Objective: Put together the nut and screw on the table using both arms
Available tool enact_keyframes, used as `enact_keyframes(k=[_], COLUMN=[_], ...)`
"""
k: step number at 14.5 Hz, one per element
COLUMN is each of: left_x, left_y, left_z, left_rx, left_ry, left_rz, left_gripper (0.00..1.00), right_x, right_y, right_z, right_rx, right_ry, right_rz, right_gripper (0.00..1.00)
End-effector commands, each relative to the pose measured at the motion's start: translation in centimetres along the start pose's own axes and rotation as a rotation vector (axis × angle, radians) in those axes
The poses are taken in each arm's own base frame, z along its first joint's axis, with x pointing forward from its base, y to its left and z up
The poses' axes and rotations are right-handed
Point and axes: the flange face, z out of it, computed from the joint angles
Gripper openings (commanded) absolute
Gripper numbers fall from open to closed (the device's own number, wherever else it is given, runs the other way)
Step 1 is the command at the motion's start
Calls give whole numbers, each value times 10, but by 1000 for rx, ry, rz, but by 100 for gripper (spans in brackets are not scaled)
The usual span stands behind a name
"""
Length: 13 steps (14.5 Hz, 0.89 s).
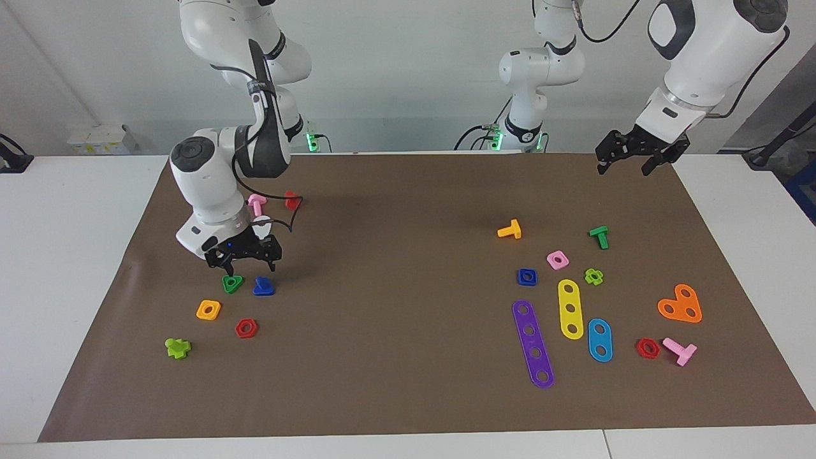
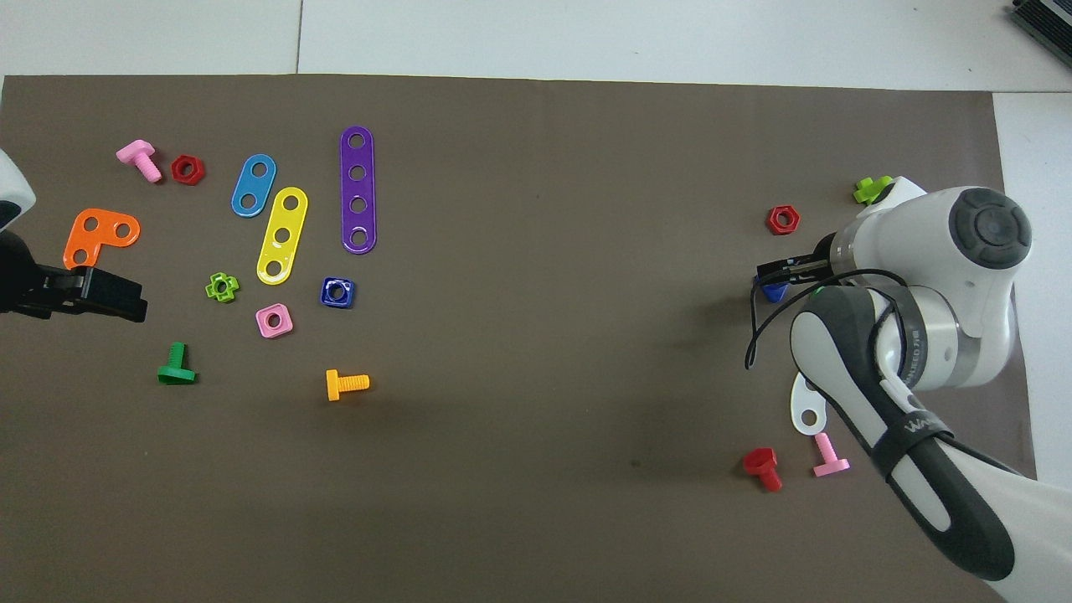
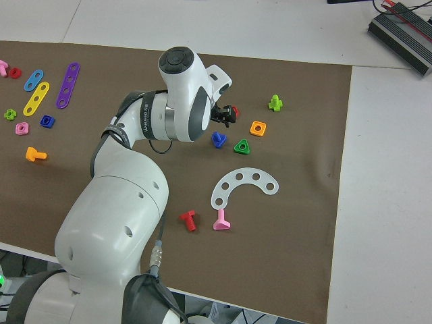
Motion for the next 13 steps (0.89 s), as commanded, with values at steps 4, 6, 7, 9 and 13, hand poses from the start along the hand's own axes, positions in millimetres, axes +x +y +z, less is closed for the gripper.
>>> enact_keyframes(k=[4,6,7,9,13], left_x=[-4,-4,-4,-4,-4], left_y=[3,3,3,3,3], left_z=[-2,-2,-1,-2,-2], left_rx=[-8,-7,-8,-7,-7], left_ry=[6,7,6,7,7], left_rz=[-7,-7,-7,-7,-7], left_gripper=[100,100,100,100,100], right_x=[-13,-13,-13,-12,-11], right_y=[4,4,4,4,4], right_z=[34,42,45,49,50], right_rx=[14,11,10,10,8], right_ry=[18,17,18,14,18], right_rz=[-55,-55,-57,-54,-51], right_gripper=[73,58,58,51,25])
